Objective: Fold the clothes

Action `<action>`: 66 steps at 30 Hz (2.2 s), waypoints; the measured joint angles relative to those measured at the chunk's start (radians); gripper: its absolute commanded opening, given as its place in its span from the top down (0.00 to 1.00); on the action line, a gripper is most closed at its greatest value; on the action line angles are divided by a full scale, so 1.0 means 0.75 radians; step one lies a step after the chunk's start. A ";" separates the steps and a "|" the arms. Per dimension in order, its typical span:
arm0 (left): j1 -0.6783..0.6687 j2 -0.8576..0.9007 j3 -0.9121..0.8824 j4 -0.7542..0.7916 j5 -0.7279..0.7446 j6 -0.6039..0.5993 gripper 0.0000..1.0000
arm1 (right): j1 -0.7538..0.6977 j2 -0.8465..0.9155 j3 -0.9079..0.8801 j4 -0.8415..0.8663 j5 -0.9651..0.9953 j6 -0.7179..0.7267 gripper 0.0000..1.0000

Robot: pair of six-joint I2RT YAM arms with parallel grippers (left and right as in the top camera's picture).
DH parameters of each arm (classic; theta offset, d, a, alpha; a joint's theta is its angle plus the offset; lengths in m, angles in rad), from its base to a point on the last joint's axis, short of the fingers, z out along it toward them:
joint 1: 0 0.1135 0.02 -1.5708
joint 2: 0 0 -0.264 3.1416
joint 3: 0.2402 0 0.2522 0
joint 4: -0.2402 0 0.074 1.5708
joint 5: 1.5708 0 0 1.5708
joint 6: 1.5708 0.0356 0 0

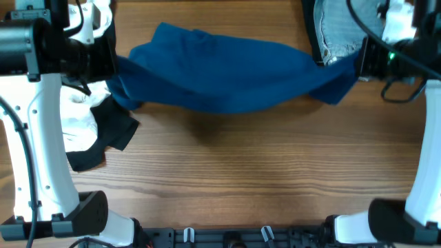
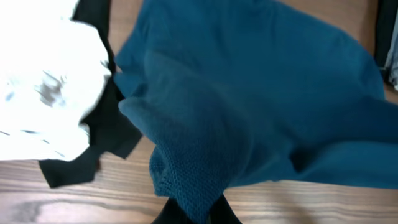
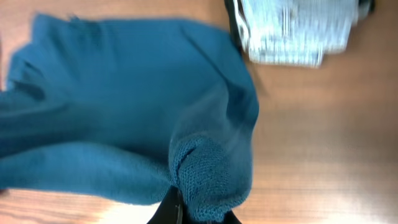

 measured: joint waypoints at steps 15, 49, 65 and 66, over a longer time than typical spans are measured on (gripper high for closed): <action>0.000 -0.457 -0.742 -0.006 0.033 -0.109 0.96 | 0.000 -0.521 -0.662 -0.004 0.013 0.166 0.96; -0.033 -0.281 -1.336 0.850 0.040 -0.231 0.96 | -0.032 -0.224 -1.162 0.544 0.003 0.258 0.96; -0.145 0.055 -1.338 1.359 0.036 -0.228 0.96 | -0.032 -0.007 -1.164 0.847 0.008 0.237 0.96; -0.159 0.071 -1.338 1.383 0.036 -0.227 0.96 | -0.032 0.009 -1.164 0.855 0.008 0.233 0.96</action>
